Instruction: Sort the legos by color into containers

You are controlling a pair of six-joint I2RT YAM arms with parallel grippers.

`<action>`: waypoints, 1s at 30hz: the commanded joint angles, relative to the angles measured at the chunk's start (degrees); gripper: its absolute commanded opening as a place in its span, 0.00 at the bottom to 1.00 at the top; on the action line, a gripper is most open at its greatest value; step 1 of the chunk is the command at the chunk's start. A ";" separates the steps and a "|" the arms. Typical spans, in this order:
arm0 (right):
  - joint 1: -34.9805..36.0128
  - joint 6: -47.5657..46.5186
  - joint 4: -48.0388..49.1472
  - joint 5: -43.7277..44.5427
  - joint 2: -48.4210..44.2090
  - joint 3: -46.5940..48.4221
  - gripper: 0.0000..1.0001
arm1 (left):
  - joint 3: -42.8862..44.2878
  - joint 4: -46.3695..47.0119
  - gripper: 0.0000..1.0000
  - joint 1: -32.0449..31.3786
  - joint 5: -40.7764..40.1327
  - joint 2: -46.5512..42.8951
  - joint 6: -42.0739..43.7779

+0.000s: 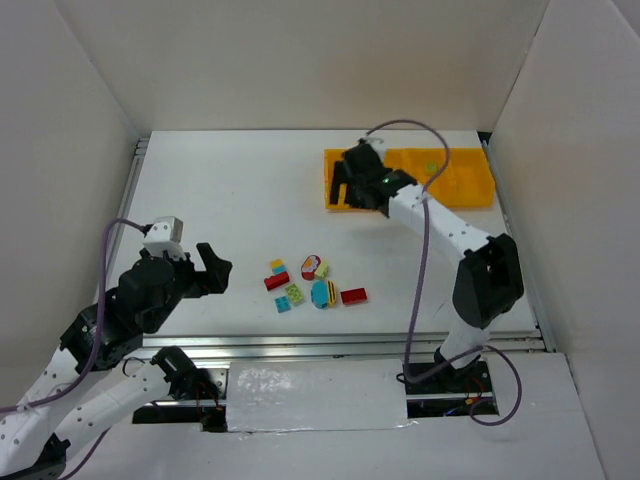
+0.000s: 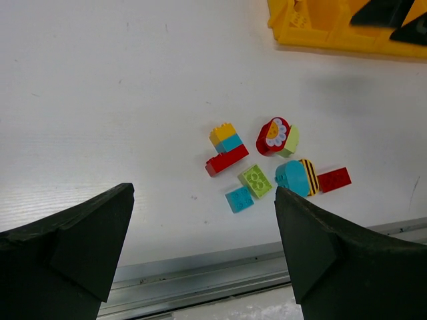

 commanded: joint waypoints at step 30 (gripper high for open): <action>21.32 4.52 7.96 -8.87 -22.53 -43.07 0.93 | -0.55 1.89 1.00 -0.27 1.12 -0.82 -0.51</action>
